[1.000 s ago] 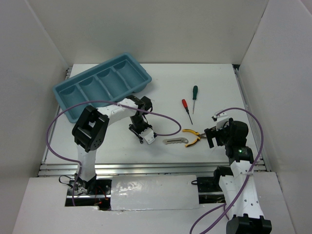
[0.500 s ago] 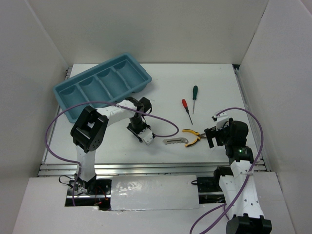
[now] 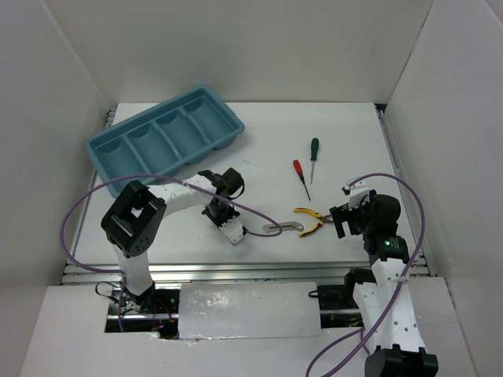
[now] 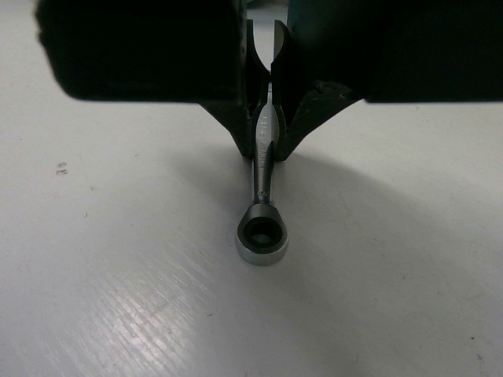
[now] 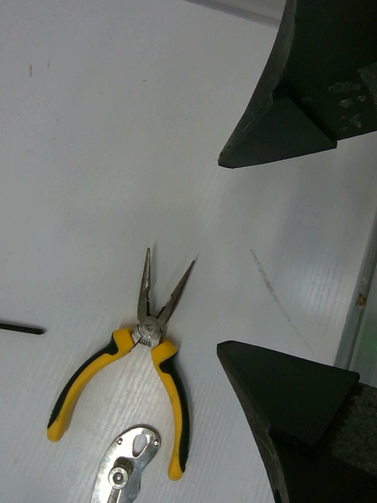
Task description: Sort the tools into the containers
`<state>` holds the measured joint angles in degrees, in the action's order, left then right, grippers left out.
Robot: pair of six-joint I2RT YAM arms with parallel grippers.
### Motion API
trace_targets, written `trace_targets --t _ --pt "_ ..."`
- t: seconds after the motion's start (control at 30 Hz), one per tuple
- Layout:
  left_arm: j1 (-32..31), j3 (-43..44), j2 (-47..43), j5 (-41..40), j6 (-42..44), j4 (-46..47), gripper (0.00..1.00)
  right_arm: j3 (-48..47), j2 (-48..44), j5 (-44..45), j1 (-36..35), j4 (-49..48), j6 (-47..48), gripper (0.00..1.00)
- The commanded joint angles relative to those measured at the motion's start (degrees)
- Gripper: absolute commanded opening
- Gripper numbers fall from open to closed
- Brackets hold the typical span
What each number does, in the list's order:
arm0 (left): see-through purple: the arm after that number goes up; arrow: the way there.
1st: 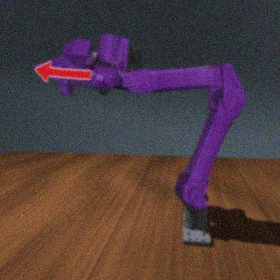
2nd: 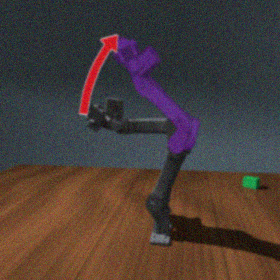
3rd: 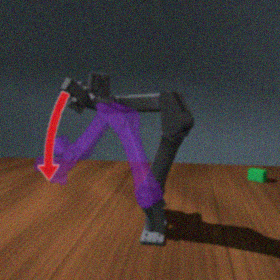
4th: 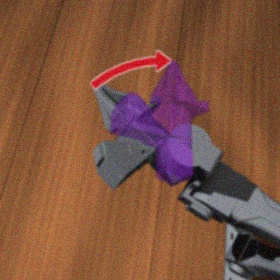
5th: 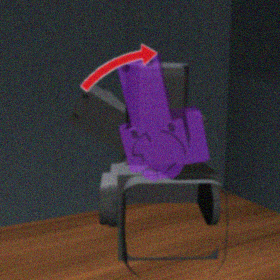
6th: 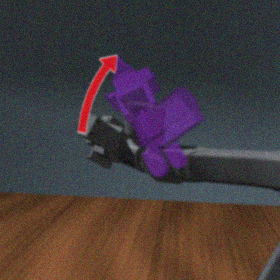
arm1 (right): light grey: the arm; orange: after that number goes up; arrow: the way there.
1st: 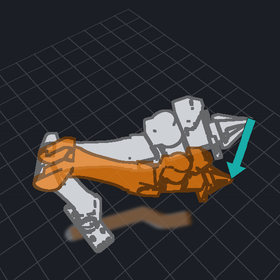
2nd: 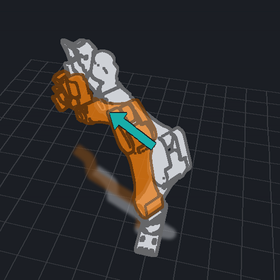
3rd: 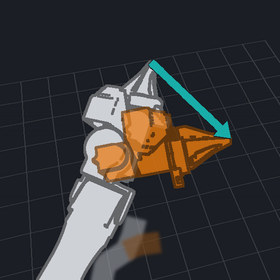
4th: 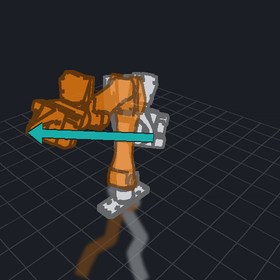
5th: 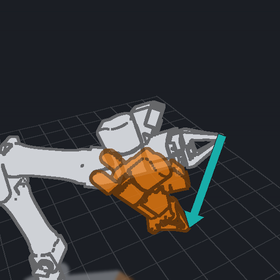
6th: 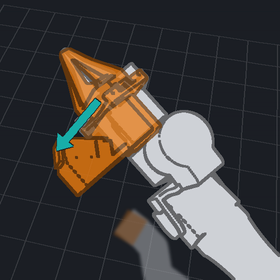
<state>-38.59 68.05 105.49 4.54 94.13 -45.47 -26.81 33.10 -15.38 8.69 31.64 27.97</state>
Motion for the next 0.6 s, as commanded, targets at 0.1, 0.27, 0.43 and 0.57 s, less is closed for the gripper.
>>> trace_targets --t 0.1,0.27,0.43,0.57 --pt "-2.37 -2.67 -0.11 1.0 -3.77 -0.85 0.03 -3.25 -0.67 0.61 0.45 0.27 -0.72 1.0" --pt "-2.19 4.25 0.59 5.47 -12.01 -3.21 0.0 -3.25 -0.85 0.61 0.72 0.27 -0.54 1.0" --pt "-1.75 14.28 2.17 7.68 -20.89 -8.92 0.0 -3.25 -0.85 0.52 0.8 0.18 -0.63 1.0" --pt "-1.58 21.48 2.26 7.59 -32.14 -8.49 0.0 -3.25 -0.85 0.61 0.8 0.27 -0.63 1.0"
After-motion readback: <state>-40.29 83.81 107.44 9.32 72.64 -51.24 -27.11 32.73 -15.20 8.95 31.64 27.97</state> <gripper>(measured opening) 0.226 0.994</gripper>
